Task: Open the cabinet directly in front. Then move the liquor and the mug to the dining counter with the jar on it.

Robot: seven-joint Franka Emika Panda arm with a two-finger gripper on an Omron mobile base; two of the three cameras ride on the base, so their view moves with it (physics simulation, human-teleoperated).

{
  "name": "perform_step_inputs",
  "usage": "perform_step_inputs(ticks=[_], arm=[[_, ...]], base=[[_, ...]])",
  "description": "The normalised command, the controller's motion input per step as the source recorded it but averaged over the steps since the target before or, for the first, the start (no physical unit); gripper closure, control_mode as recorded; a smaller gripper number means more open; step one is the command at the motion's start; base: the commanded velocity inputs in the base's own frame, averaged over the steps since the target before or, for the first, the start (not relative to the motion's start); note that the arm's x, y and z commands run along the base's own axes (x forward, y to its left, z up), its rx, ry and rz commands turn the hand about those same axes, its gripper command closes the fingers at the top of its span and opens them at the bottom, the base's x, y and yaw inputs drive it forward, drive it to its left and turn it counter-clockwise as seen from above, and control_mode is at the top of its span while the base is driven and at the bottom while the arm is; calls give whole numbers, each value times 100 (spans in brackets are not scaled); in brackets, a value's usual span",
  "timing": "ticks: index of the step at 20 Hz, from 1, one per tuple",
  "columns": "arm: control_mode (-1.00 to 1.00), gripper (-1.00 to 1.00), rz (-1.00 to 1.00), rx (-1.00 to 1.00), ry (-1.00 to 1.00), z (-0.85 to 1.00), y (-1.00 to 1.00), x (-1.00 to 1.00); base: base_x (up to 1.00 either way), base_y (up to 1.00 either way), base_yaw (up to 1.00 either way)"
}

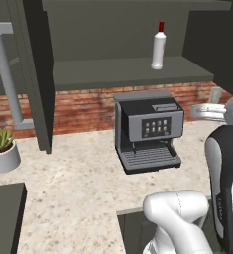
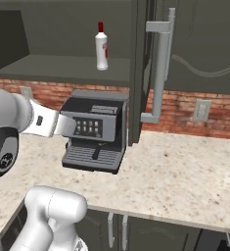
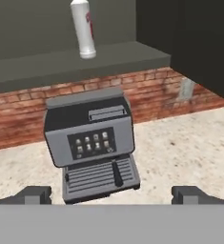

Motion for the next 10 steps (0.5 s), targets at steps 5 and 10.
perform_step_inputs(ticks=[5, 10], arm=[[-100, -100, -1, 4, -17, 87, 5, 0], [-100, -100, 0, 0, -18, 60, 13, 0]], base=[[0, 0, 0], [0, 0, 0]])
